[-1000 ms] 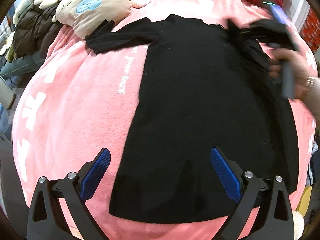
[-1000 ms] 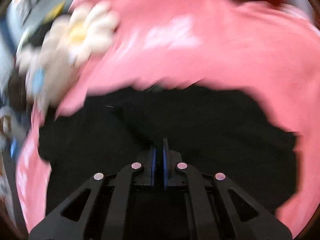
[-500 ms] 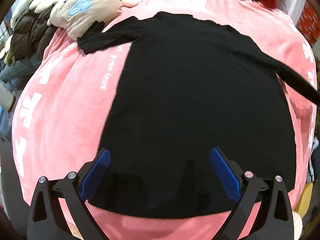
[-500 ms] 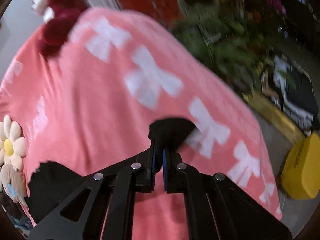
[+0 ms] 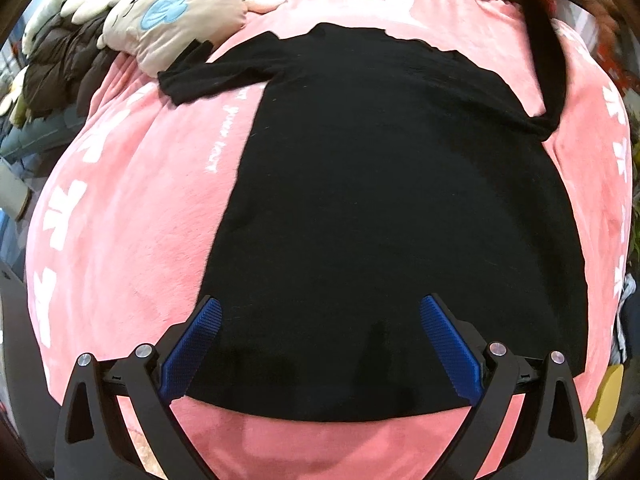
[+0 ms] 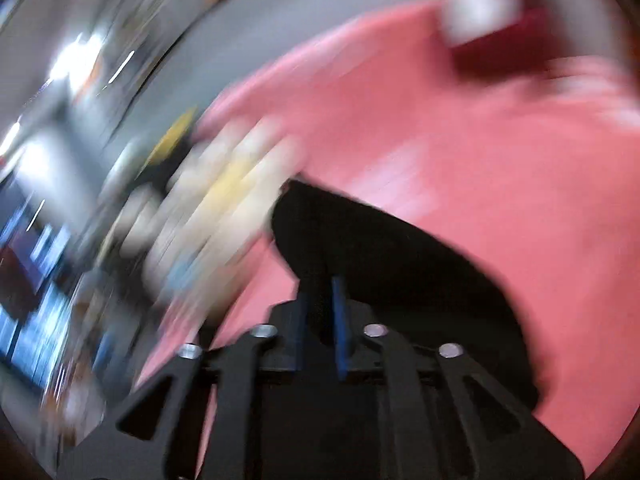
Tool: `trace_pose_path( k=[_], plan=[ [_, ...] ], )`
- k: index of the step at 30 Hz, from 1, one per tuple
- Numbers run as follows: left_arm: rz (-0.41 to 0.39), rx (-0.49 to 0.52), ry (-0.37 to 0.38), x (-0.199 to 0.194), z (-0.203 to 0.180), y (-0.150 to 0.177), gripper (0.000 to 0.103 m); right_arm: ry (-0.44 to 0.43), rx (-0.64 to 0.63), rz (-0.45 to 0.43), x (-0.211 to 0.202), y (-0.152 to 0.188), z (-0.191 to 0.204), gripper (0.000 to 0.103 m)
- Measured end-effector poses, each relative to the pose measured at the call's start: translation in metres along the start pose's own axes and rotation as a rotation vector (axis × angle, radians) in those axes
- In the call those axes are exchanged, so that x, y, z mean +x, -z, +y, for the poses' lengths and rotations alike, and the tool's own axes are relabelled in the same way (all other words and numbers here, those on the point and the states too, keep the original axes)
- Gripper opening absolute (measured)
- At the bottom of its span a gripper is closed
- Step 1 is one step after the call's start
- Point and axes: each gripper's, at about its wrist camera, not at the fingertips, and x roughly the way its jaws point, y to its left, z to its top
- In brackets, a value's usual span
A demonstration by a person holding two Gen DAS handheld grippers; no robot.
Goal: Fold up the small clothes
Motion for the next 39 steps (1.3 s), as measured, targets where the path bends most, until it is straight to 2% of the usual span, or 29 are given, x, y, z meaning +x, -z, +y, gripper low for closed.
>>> trace_pose_path(
  k=[1, 2, 3, 6, 7, 8, 9, 10, 11, 12, 13, 16, 20, 21, 22, 23, 24, 26, 28, 29, 31, 33, 35, 37, 39],
  plan=[
    [0.002, -0.003, -0.002, 0.000, 0.002, 0.000, 0.098, 0.015, -0.077, 0.049, 0.021, 0.017, 0.026, 0.038],
    [0.003, -0.007, -0.002, 0.001, 0.005, 0.000, 0.098, 0.059, -0.166, 0.085, 0.035, 0.041, 0.048, 0.038],
    [0.005, -0.013, 0.004, 0.002, 0.008, -0.001, 0.098, 0.080, -0.188, 0.091, 0.038, 0.056, 0.053, 0.038],
    [0.000, -0.021, 0.017, 0.004, 0.016, -0.002, 0.098, 0.143, -0.061, 0.124, 0.017, 0.106, 0.015, 0.038],
    [-0.002, -0.022, 0.021, 0.005, 0.019, -0.002, 0.098, 0.207, 0.012, 0.139, 0.001, 0.128, -0.011, 0.038],
    [0.000, -0.023, 0.023, 0.007, 0.020, -0.002, 0.098, 0.273, 0.032, 0.151, -0.012, 0.142, -0.024, 0.038],
    [0.005, -0.022, 0.025, 0.009, 0.022, -0.001, 0.098, 0.376, 0.041, 0.174, -0.034, 0.165, -0.043, 0.038],
    [0.009, -0.021, 0.023, 0.012, 0.023, -0.001, 0.098, 0.427, 0.044, 0.188, -0.047, 0.179, -0.051, 0.039],
    [0.014, -0.021, 0.020, 0.013, 0.024, -0.001, 0.098, 0.483, 0.066, 0.210, -0.066, 0.197, -0.060, 0.042],
    [0.017, -0.022, 0.020, 0.014, 0.024, 0.000, 0.098, 0.507, 0.107, 0.227, -0.084, 0.215, -0.071, 0.053],
    [0.019, -0.024, 0.022, 0.014, 0.025, 0.000, 0.098, 0.509, 0.175, 0.251, -0.104, 0.237, -0.079, 0.062],
    [0.014, -0.031, 0.018, 0.010, 0.024, 0.003, 0.098, 0.482, 0.296, 0.332, -0.131, 0.287, -0.090, 0.064],
    [0.028, -0.037, 0.017, 0.006, 0.020, 0.009, 0.098, 0.413, 0.355, 0.444, -0.129, 0.325, -0.095, 0.064],
    [0.034, -0.041, 0.019, 0.004, 0.018, 0.010, 0.098, 0.412, 0.327, 0.432, -0.130, 0.326, -0.091, 0.057],
    [0.038, -0.042, 0.018, 0.003, 0.016, 0.012, 0.098, 0.395, 0.308, 0.434, -0.130, 0.324, -0.088, 0.025],
    [0.040, -0.040, 0.015, 0.001, 0.015, 0.013, 0.098, 0.373, 0.316, 0.443, -0.133, 0.319, -0.086, 0.005],
    [0.040, -0.036, 0.009, -0.002, 0.014, 0.015, 0.098, 0.361, 0.320, 0.446, -0.140, 0.317, -0.085, 0.004],
    [0.032, -0.031, 0.011, -0.009, 0.012, 0.018, 0.098, 0.382, 0.270, 0.468, -0.156, 0.319, -0.079, 0.003],
    [0.034, -0.020, 0.006, -0.012, 0.011, 0.023, 0.098, 0.379, 0.300, 0.493, -0.166, 0.330, -0.084, 0.003],
    [0.037, -0.017, 0.003, -0.012, 0.011, 0.024, 0.098, 0.418, 0.287, 0.527, -0.166, 0.338, -0.088, 0.003],
    [0.051, -0.020, -0.008, -0.008, 0.014, 0.027, 0.098, 0.450, 0.283, 0.537, -0.167, 0.340, -0.091, 0.003],
    [0.061, -0.030, -0.020, -0.003, 0.020, 0.026, 0.098, 0.467, 0.273, 0.428, -0.176, 0.309, -0.088, 0.005],
    [0.058, -0.048, -0.032, -0.001, 0.028, 0.023, 0.098, 0.465, 0.237, 0.339, -0.175, 0.270, -0.084, 0.014],
    [0.058, -0.071, -0.027, 0.001, 0.037, 0.019, 0.098, 0.446, 0.203, 0.283, -0.160, 0.231, -0.084, 0.038],
    [0.054, -0.078, -0.028, 0.003, 0.041, 0.015, 0.098, 0.441, 0.183, 0.232, -0.132, 0.188, -0.093, 0.047]
  ],
)
